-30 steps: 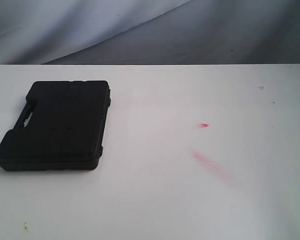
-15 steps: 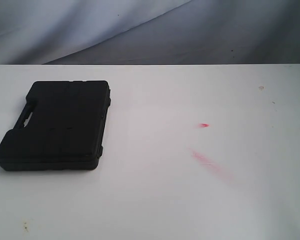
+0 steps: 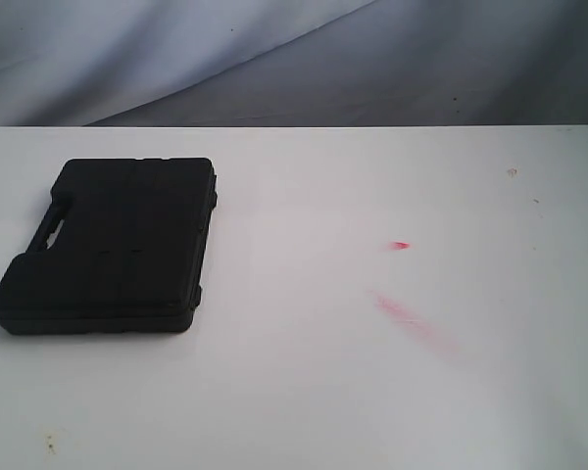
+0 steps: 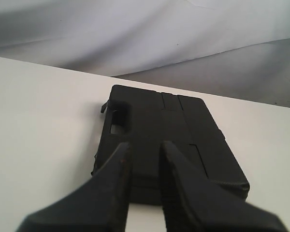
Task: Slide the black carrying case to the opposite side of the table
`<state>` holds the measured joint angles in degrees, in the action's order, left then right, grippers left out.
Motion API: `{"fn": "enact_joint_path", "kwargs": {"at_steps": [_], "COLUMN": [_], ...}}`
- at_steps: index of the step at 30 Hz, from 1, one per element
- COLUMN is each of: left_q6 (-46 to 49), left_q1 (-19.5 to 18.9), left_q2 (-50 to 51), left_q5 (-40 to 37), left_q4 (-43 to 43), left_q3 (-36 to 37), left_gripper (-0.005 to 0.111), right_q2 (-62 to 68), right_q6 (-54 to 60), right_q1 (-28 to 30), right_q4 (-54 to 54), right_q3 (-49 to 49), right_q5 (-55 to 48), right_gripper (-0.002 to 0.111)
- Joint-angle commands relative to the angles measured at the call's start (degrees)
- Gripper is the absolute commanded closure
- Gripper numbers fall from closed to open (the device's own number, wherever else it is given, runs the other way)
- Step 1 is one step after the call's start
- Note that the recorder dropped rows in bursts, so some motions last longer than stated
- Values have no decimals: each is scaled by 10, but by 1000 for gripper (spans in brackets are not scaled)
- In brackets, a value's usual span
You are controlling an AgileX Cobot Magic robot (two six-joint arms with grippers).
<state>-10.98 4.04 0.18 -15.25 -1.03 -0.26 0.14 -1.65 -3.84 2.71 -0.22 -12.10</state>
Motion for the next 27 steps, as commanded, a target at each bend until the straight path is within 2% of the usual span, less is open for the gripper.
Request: {"fn": "enact_joint_path", "kwargs": {"at_steps": [1, 11, 27], "left_q6": [-7, -6, -6], "left_q1": [-1, -1, -1], "left_q2": [-2, -2, -2], "left_q5": [6, 15, 19], "left_q4": [3, 45, 48], "left_q3": [3, 3, 3], "left_gripper": [86, 86, 86], "right_q2": [-1, -1, -1], "right_q6": [-1, -1, -1], "right_q1": [4, 4, 4], "right_q4": [-5, -5, -5], "right_q3": [2, 2, 2], "right_q5": [-1, -1, -1], "right_gripper": [108, 108, 108]}}
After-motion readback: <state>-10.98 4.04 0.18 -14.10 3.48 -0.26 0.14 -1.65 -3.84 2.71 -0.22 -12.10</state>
